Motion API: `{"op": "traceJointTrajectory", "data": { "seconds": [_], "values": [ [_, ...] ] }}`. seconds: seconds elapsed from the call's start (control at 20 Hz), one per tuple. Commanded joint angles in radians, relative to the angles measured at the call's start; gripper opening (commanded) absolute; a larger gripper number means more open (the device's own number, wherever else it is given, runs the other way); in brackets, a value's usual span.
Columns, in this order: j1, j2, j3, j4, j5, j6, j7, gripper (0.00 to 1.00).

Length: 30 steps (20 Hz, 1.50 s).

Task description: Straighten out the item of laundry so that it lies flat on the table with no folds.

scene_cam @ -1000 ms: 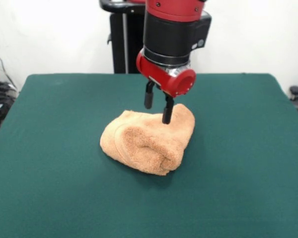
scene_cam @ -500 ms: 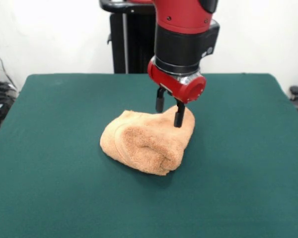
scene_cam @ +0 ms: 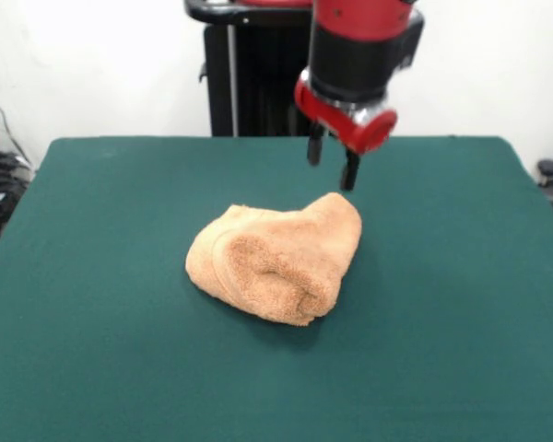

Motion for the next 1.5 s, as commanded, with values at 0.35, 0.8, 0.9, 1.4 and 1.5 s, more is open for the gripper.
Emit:
{"op": "traceJointTrajectory", "data": {
  "seconds": [0.35,0.8,0.9,1.4,1.5],
  "values": [
    [-0.030,-0.062,0.002,0.133,-0.013,0.096,-0.080,1.00],
    [0.013,-0.102,-0.028,0.078,-0.088,-0.024,-0.007,1.00],
    [0.027,-0.100,-0.044,0.111,-0.093,-0.083,0.042,1.00],
    [0.149,-0.064,-0.163,0.286,0.033,-0.509,0.339,1.00],
    [0.144,-0.057,-0.155,0.320,0.075,-0.573,0.328,1.00]
  ]
}}
